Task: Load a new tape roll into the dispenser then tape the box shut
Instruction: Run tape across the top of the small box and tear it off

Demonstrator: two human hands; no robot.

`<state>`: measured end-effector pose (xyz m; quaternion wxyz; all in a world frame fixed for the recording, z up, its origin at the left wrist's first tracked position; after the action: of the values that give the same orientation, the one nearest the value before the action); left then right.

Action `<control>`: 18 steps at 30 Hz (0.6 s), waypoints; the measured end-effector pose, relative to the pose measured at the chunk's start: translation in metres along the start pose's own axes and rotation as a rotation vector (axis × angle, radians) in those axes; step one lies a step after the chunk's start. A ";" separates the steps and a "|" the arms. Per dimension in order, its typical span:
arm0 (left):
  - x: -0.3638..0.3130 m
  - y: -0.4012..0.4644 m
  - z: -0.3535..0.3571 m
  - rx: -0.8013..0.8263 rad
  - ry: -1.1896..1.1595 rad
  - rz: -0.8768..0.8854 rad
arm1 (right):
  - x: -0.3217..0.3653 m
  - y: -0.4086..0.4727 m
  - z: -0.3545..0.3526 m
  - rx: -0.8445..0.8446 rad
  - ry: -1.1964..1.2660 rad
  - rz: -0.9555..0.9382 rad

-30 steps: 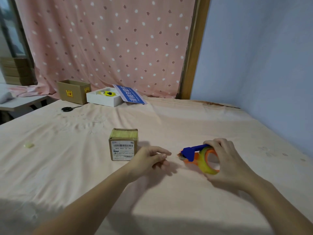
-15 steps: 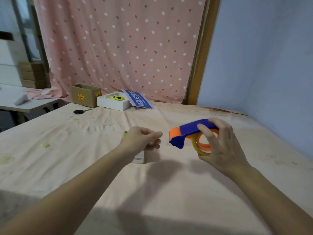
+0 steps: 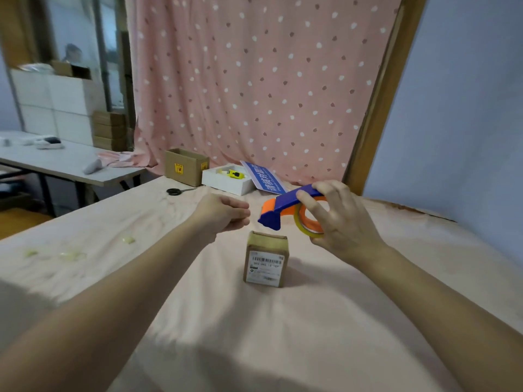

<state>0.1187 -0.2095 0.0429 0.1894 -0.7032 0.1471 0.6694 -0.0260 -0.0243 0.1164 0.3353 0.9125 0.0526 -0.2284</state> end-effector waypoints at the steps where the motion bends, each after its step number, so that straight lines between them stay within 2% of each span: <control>1: 0.003 0.002 -0.003 -0.013 -0.029 -0.010 | 0.002 0.003 0.003 0.007 0.003 -0.008; 10: 0.045 0.015 -0.005 -0.128 -0.141 -0.052 | 0.013 0.011 0.028 0.091 -0.020 -0.076; 18: 0.079 0.020 0.000 -0.081 -0.181 -0.111 | 0.017 0.011 0.045 0.149 -0.004 -0.121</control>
<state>0.1142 -0.2235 -0.0368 0.2101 -0.6541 0.0631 0.7239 -0.0252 -0.0626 0.0850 0.2523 0.9296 0.0900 -0.2532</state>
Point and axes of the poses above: each hand's wrist, its own y-axis towards the middle knuckle, its own z-axis out of the palm, x = y × z, the point moved 10 cm from there along y, towards the middle knuckle, and after that the axes turned 2 degrees about -z, right-handed, at the moved point
